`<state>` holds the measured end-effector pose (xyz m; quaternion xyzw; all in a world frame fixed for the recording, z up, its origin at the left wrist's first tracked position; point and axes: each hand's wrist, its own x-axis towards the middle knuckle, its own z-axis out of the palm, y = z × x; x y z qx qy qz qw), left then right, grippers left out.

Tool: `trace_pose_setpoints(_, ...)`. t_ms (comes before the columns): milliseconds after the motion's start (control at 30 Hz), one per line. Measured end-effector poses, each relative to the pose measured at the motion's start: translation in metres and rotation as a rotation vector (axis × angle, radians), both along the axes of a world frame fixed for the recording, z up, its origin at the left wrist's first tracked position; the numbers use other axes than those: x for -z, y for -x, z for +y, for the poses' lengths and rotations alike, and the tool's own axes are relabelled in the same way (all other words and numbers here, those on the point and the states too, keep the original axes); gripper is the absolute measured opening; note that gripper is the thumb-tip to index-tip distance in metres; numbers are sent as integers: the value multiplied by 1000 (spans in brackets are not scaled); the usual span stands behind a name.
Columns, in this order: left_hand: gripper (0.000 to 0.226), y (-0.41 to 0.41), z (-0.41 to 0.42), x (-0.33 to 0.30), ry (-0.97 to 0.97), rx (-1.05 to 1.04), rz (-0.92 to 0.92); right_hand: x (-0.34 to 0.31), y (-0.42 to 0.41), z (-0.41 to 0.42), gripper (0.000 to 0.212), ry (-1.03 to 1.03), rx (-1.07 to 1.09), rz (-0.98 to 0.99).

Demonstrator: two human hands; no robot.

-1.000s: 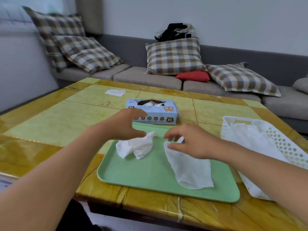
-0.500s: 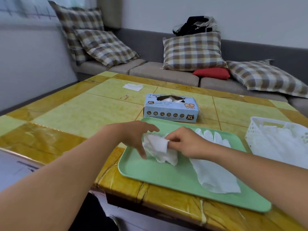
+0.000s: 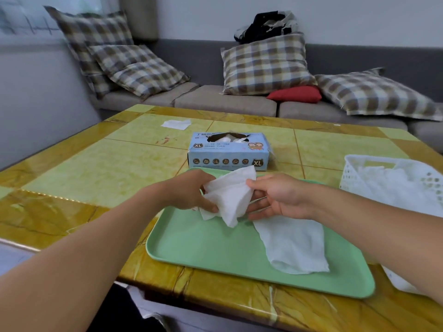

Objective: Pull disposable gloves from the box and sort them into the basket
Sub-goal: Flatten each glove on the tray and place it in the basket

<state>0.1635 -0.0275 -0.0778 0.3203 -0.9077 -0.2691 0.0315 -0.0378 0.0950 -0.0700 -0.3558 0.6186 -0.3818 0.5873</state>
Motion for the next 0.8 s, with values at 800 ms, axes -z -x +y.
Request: trace_pose_setpoints(800,16,36,39,-15,-546,-387,658,-1,-1,22,34,240,257,-27)
